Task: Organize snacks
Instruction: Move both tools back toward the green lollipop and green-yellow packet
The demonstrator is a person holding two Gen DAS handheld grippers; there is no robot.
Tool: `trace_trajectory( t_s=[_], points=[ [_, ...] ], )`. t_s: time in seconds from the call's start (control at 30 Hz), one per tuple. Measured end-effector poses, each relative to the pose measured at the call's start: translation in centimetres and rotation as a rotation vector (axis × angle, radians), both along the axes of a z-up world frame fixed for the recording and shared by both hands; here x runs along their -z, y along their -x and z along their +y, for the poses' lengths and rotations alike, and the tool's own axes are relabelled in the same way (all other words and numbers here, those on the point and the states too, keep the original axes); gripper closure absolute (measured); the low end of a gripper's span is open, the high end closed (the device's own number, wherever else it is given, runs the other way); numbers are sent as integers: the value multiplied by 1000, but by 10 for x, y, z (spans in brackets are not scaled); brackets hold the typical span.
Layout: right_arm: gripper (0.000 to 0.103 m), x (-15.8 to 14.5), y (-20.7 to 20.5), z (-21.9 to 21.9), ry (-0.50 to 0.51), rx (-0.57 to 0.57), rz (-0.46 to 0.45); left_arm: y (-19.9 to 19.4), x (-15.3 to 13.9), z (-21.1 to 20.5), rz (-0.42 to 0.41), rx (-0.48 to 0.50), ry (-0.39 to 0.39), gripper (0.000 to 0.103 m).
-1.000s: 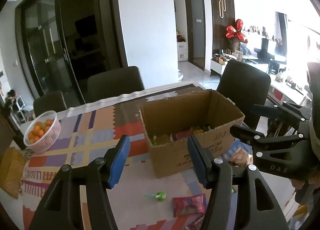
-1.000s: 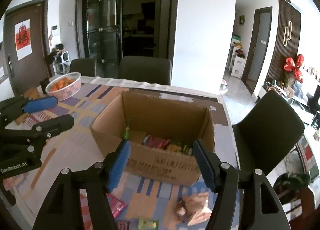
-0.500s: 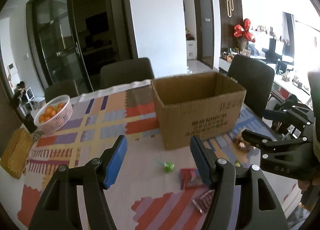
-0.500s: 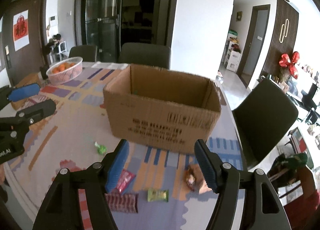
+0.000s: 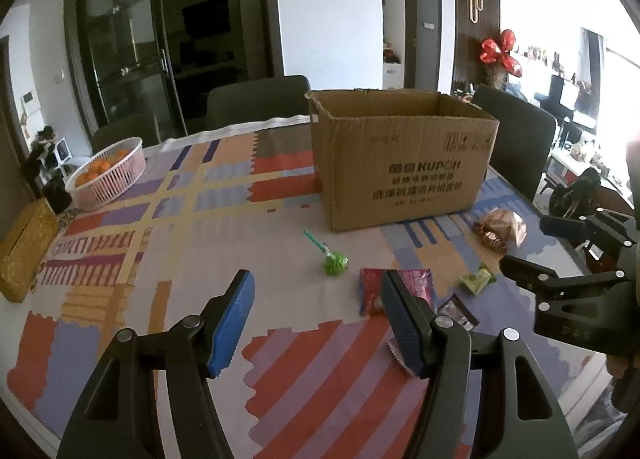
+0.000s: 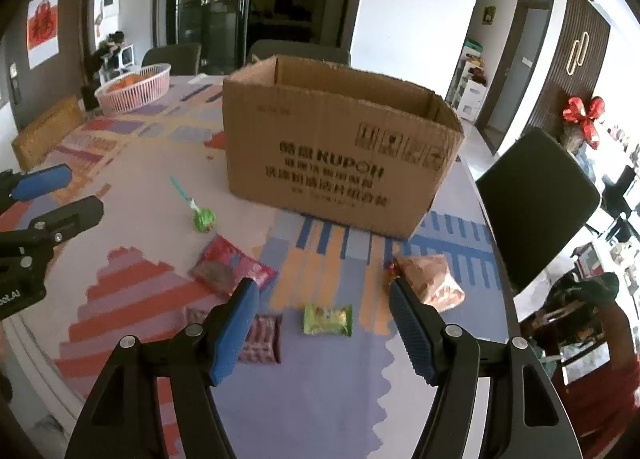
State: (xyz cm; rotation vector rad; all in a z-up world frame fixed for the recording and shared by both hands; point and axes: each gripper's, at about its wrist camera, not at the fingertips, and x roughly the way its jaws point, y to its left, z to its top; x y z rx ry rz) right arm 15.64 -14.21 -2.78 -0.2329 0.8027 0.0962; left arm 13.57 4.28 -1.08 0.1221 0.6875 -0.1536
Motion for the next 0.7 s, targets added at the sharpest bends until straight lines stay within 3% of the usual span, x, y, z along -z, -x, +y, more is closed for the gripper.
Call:
trace_trajectory(
  t_s=[0.37,0.7],
  points=[
    [35,29,13,-5,28,73,-10,-13,36,-3,-9,14,-69,39],
    [35,46,-6,-7,10,107,-9,-53,62,-7,51,32,-41,39]
  ],
)
